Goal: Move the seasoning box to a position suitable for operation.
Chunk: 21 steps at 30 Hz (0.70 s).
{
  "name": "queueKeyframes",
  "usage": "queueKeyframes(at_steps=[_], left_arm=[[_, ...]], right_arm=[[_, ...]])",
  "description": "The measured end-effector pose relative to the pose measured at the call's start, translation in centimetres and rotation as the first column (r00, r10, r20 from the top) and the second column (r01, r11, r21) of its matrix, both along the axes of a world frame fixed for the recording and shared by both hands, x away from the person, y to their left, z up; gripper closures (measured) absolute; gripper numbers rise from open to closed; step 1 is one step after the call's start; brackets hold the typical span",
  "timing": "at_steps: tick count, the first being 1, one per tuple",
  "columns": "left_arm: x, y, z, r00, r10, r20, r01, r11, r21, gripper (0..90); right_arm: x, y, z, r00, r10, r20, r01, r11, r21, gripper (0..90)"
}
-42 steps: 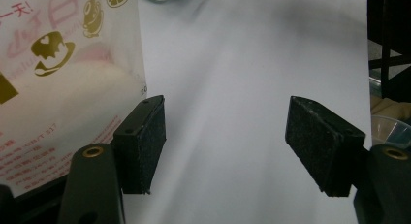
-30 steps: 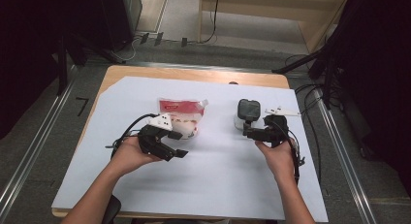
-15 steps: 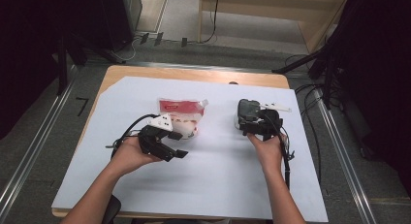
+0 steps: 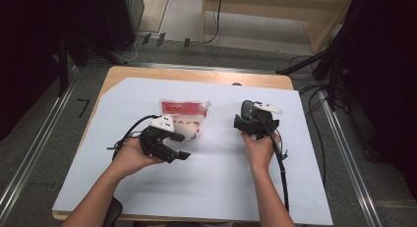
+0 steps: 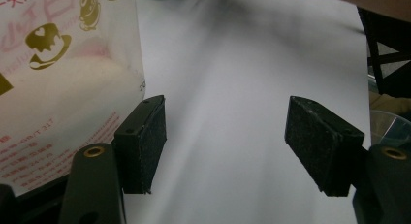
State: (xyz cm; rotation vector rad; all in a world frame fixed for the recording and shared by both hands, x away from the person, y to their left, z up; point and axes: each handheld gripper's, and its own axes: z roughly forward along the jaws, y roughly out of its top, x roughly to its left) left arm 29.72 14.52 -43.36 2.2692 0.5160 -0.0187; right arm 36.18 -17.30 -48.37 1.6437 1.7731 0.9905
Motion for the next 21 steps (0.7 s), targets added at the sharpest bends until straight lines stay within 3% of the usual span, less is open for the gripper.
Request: queueKeyframes(at_steps=[2, 8, 13, 14, 21], left_arm=[[0.0, -0.1, 0.0, 1.0000, -0.003, 0.003, 0.003, 1.0000, 0.009, 32.7], [0.0, -0.1, -0.1, 1.0000, -0.009, -0.001, 0.009, 0.9999, 0.008, 32.7], [0.0, -0.2, -0.1, 1.0000, -0.009, 0.000, 0.009, 0.9999, 0.008, 32.7], [0.0, -0.2, -0.1, 1.0000, -0.009, 0.000, 0.009, 0.9999, 0.010, 32.7], [-0.1, -0.2, -0.1, 1.0000, -0.008, 0.001, 0.008, 0.9999, 0.010, 32.7]], right_arm=[[0.2, 0.4, -0.3, 0.9997, -0.024, 0.001, 0.024, 1.000, -0.019, 0.8], [0.7, 0.6, -1.4, 0.9957, -0.092, -0.004, 0.092, 0.995, 0.022, 5.0], [0.9, 0.7, -1.6, 0.9928, -0.116, 0.028, 0.116, 0.993, 0.005, 9.6], [1.1, 0.6, -1.7, 0.9902, -0.137, 0.025, 0.137, 0.990, 0.025, 11.6], [1.0, 0.9, -1.9, 0.9880, -0.143, 0.057, 0.144, 0.990, -0.004, 13.2]])
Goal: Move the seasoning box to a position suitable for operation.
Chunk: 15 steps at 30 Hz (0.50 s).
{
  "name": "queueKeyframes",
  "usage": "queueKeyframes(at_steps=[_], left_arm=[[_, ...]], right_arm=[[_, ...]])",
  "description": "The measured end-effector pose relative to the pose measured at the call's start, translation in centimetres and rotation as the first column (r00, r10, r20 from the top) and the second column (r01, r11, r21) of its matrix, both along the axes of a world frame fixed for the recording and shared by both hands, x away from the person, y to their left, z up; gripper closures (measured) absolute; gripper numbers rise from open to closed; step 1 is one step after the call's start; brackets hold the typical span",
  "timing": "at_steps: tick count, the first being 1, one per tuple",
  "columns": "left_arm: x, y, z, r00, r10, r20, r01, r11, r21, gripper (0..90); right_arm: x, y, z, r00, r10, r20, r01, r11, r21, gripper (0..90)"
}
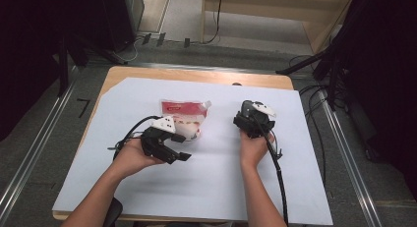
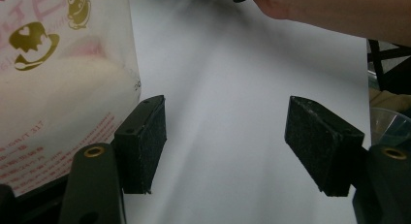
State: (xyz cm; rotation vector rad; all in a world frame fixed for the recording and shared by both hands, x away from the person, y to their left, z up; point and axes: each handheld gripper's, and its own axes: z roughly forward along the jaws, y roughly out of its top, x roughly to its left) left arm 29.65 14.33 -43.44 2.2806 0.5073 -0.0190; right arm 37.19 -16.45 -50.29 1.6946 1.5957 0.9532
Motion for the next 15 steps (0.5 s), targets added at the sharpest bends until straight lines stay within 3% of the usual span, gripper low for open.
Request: queueKeyframes(at_steps=[8, 15], left_arm=[[-0.02, -0.03, -0.03, 1.0000, -0.001, -0.003, 0.001, 1.0000, 0.002, 32.8], [0.06, 0.06, -0.02, 1.0000, 0.001, -0.005, -0.001, 1.0000, 0.002, 32.8]], right_arm=[[-0.15, -0.16, 0.20, 0.9993, 0.036, 0.004, -0.036, 0.998, -0.046, 15.9], [-0.13, -0.56, 0.46, 0.9982, 0.059, -0.010, -0.059, 0.997, -0.049, 16.0]])
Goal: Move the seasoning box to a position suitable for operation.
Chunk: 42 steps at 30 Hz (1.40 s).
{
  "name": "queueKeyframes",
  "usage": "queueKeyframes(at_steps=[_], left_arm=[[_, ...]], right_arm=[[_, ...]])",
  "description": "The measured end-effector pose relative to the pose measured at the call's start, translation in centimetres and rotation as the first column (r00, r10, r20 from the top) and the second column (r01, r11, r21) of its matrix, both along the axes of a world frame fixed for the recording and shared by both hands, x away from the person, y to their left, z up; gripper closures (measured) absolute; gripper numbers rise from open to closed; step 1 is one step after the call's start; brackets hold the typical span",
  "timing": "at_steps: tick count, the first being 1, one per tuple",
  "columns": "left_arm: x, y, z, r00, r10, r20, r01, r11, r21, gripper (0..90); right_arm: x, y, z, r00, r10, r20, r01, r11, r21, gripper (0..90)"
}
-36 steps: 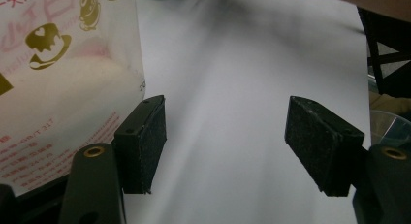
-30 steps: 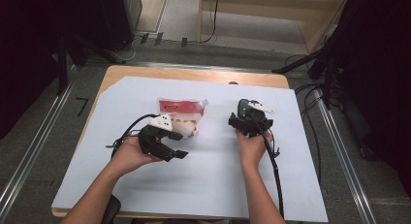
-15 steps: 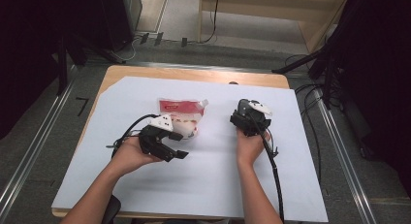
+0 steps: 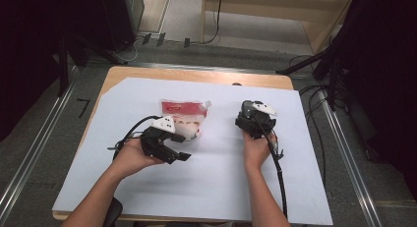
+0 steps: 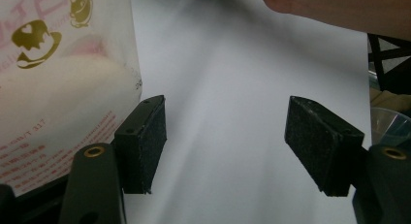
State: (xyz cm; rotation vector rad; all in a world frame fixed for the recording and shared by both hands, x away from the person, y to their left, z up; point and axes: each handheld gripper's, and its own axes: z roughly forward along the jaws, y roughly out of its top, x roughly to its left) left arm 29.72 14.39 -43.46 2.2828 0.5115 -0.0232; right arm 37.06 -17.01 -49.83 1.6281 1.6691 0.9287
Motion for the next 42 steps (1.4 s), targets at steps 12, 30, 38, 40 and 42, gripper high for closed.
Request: queueKeyframes(at_steps=[12, 30, 38, 40, 42], left_arm=[[0.1, 0.1, 0.0, 1.0000, 0.008, -0.003, -0.008, 0.9999, -0.010, 32.8], [0.3, 0.3, -0.1, 0.9998, 0.022, 0.001, -0.022, 0.9997, -0.003, 33.0], [0.3, 0.5, 0.0, 0.9997, 0.024, 0.001, -0.024, 0.9997, -0.002, 33.0], [0.3, 0.5, 0.0, 0.9996, 0.028, 0.002, -0.028, 0.9996, -0.003, 32.9], [0.3, 0.6, 0.0, 0.9996, 0.029, 0.001, -0.029, 0.9996, -0.007, 33.0]], right_arm=[[-2.1, -1.4, 3.3, 0.9915, 0.110, 0.069, -0.112, 0.993, 0.021, 16.1], [-6.4, -3.6, 4.3, 0.9385, 0.334, 0.086, -0.342, 0.935, 0.091, 16.1], [-7.8, -4.1, 4.0, 0.9254, 0.371, 0.077, -0.377, 0.921, 0.100, 16.0], [-8.3, -4.0, 4.0, 0.9213, 0.382, 0.074, -0.387, 0.918, 0.086, 16.0], [-8.7, -3.9, 3.9, 0.9182, 0.390, 0.072, -0.395, 0.915, 0.081, 16.0]])
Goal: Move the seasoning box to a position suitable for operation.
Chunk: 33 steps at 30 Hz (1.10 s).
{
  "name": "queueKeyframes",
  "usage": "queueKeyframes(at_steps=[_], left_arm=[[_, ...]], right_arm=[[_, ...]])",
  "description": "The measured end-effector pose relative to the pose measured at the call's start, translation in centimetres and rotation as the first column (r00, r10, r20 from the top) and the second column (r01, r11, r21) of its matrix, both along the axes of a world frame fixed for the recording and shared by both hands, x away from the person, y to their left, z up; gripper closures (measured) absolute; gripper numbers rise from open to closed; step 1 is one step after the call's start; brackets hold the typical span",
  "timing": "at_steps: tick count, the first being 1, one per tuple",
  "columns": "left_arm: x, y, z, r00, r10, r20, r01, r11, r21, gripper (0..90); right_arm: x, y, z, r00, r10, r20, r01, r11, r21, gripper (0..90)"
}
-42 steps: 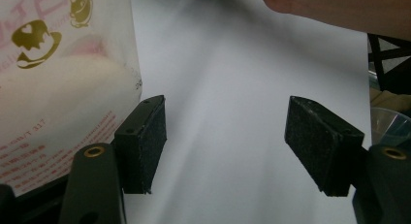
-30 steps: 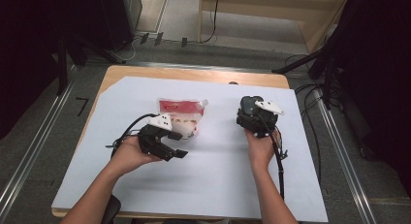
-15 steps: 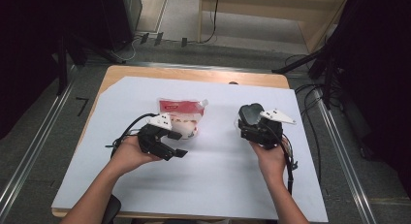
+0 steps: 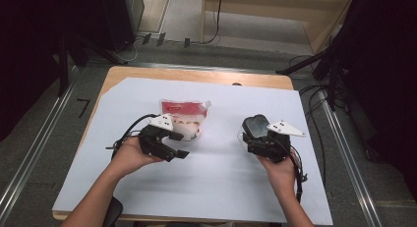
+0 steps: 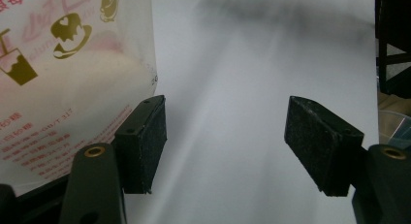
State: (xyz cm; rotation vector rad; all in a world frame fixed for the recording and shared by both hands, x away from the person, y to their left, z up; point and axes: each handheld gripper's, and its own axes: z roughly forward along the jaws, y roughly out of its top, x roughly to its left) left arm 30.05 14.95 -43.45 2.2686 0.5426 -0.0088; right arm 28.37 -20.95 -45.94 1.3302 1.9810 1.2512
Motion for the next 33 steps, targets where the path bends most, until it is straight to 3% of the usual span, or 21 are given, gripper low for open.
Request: queueKeyframes(at_steps=[10, 20, 29, 33], left_arm=[[0.1, 0.3, 0.1, 1.0000, 0.007, 0.001, -0.007, 1.0000, -0.003, 33.0], [0.2, 0.6, 0.1, 0.9998, 0.018, 0.002, -0.018, 0.9998, -0.009, 33.0], [0.1, 0.7, 0.2, 0.9998, 0.019, 0.007, -0.019, 0.9998, -0.002, 33.0], [0.2, 0.7, 0.2, 0.9998, 0.020, 0.007, -0.020, 0.9998, 0.000, 33.0]], right_arm=[[-2.2, 0.1, -1.3, 0.9990, 0.032, -0.032, -0.032, 0.999, 0.006, 16.0], [-3.2, 0.1, -3.4, 0.9960, 0.033, -0.083, -0.036, 0.999, -0.031, 16.0], [-4.0, 0.5, -4.2, 0.9986, 0.048, -0.022, -0.050, 0.996, -0.078, 15.9], [-4.1, 0.5, -4.3, 0.9984, 0.052, -0.022, -0.054, 0.996, -0.077, 15.6]])
